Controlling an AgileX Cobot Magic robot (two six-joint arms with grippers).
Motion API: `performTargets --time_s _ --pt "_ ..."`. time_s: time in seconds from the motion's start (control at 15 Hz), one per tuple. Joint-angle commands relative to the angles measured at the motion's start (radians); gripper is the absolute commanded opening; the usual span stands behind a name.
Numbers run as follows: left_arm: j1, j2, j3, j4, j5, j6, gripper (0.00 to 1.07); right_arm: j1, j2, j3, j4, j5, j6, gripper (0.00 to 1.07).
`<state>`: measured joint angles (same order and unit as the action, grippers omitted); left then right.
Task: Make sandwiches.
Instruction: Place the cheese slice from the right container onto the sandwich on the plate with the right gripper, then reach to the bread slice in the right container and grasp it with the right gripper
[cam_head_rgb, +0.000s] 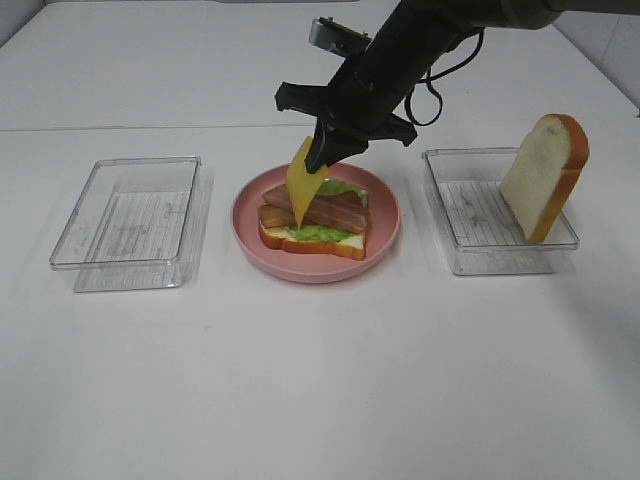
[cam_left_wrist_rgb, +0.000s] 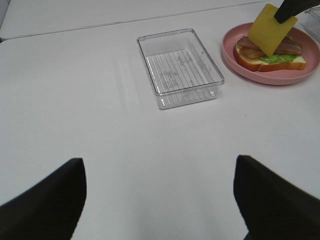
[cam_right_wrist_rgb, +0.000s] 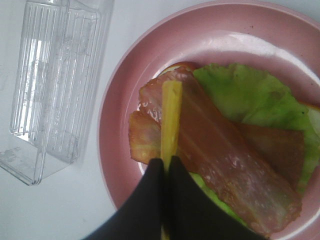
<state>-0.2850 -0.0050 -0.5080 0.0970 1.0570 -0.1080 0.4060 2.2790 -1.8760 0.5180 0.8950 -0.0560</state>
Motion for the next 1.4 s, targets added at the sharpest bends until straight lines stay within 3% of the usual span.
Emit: performTargets --time_s 0.07,0.13,0.2,0.47,1.07,1.13,1.4 --pt "-0.002 -0.021 0.006 0.001 -0.007 -0.003 0.77 0.001 0.004 -0.004 -0.037 0.007 0.024 0.07" --pt "-0.002 -0.021 0.006 0.001 -0.007 -0.003 0.77 0.001 0.004 -0.004 -0.048 0.008 0.03 0.18" --pt "-0.002 -0.021 0.006 0.001 -0.007 -0.003 0.77 0.001 0.004 -0.004 -0.048 0.008 0.029 0.38" --pt "-0.002 -0.021 0.006 0.001 -0.007 -0.003 0.77 0.001 -0.009 -0.006 -0.08 0.014 0.029 0.73" --pt "-0.002 -0.021 0.006 0.001 -0.007 -0.003 0.77 -0.002 -0.165 -0.006 -0.404 0.098 0.108 0.74" --pt "-0.002 -0.021 0.006 0.001 -0.007 -0.003 0.77 -0.035 -0.215 -0.006 -0.473 0.126 0.15 0.74" --pt "-0.002 -0.021 0.006 0.001 -0.007 -0.003 0.77 -0.162 -0.288 -0.005 -0.47 0.219 0.154 0.74"
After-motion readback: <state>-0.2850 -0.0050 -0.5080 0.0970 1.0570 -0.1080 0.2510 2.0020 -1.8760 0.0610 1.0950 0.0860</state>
